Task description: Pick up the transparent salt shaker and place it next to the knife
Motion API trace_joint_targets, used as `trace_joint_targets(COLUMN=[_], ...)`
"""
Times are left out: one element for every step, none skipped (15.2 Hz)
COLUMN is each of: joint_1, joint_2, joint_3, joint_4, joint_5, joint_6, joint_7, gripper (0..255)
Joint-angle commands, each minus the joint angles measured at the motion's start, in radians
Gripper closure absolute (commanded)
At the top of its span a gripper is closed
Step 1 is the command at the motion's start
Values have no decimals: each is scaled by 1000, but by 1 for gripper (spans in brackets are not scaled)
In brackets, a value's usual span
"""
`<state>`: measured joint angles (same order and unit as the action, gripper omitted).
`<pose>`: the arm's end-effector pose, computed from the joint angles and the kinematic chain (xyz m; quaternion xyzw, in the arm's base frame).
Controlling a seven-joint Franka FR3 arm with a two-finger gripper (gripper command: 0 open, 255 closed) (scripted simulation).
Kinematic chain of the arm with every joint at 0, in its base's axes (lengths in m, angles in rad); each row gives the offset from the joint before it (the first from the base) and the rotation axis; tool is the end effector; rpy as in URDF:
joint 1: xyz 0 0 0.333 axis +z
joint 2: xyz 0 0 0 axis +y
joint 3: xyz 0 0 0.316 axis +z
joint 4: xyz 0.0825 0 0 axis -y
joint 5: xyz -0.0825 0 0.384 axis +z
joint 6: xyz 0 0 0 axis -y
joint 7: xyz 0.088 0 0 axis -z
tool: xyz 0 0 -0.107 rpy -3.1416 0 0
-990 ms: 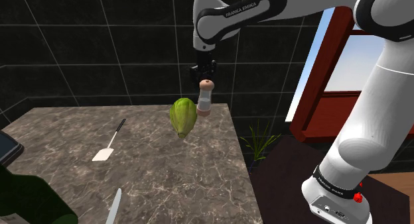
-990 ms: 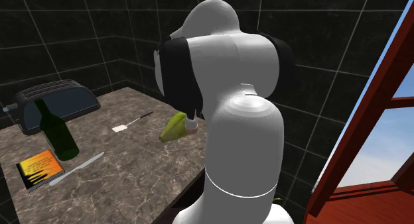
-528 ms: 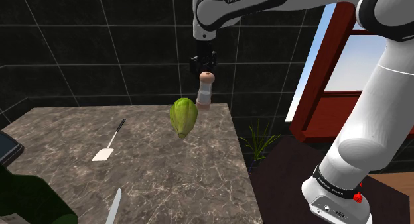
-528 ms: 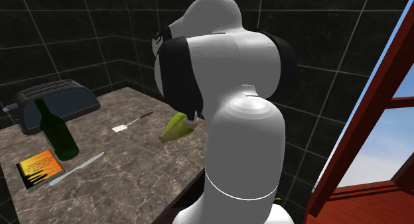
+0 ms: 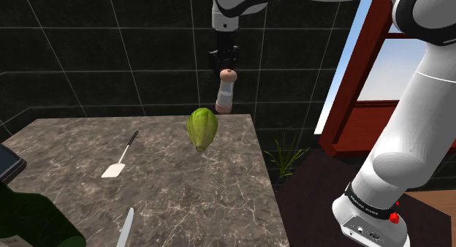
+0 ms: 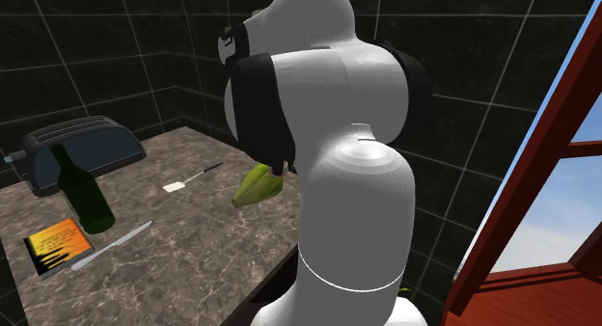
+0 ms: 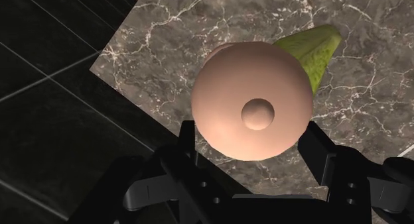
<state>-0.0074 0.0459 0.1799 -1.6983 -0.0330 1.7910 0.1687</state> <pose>0.5743 0.0952 0.5576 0.9996 0.0049 0.0255 0.0079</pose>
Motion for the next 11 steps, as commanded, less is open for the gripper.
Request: trace_joint_targets(joint_1=[0, 0, 0, 1, 1, 1, 1, 2, 2, 2, 3], joint_2=[1, 2, 3, 5, 7, 10, 12, 15, 18, 22, 26], joint_3=[0, 0, 0, 0, 1, 1, 1, 1, 1, 2, 2], joint_4=[29, 44, 59, 75, 91, 107, 124, 141, 159, 177, 196], joint_5=[0, 0, 0, -1, -1, -1, -2, -2, -3, -4, -4], joint_6=[-28, -42, -56, -70, -84, -98, -112, -127, -141, -156, -171], joint_7=[-1, -1, -1, -1, -1, -1, -1, -1, -1, -1, -1], gripper=[255, 255, 255, 255, 255, 255, 255, 255, 255, 255, 255])
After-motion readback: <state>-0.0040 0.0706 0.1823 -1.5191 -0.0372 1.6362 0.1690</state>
